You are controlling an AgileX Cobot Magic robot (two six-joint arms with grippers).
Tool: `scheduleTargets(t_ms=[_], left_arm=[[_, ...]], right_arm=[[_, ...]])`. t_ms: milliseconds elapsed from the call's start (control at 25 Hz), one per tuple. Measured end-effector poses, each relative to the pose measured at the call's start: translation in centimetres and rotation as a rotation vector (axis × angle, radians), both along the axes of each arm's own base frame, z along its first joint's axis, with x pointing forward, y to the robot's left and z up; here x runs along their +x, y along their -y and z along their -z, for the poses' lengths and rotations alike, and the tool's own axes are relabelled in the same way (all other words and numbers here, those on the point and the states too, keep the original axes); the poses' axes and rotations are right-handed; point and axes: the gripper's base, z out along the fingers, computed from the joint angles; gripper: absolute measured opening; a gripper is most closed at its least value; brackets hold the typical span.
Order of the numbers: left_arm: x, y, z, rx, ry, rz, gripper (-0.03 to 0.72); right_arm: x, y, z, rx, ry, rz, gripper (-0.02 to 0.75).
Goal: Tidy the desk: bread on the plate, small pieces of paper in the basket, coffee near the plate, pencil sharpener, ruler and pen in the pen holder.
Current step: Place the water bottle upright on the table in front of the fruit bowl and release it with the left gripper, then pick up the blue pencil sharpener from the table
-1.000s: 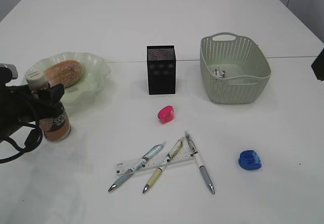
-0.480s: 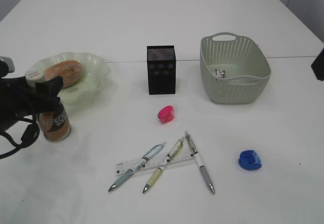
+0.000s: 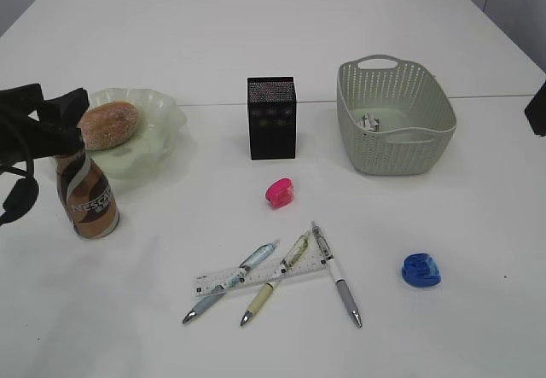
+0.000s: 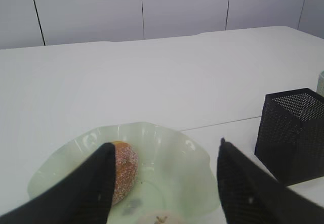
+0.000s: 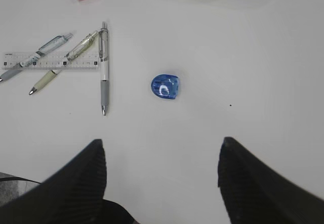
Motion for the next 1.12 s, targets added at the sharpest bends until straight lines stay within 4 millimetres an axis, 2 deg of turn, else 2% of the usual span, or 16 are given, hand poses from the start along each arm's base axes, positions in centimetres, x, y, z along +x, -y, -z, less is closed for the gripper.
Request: scheduleTargets(t_ms=[240,400,760,1120], left_arm=[[-1.6,-0.4,-2.8,0.033,-0.078,-0.002,0.465],[-3.7,-0.9,-5.0,0.039,-0.171,-0.018,0.465],[-8.7,-1.9,-11.9,0.048,-0.421,-0.018,0.465],[-11.2,-2.5,-16.8,0.079,-0.723,-0.054,0.465]], right_arm=[[0.0,0.0,0.0,0.010,-0.004,0.021,0.507],[0.0,0.0,0.0,0.030,-0.013,0.067,0.507],[-0.1,-0.6,-0.1,0.106,-0.032,0.094,0.507],[0.4,-0.6,0.4,0.122,-0.064,0.159,0.507]])
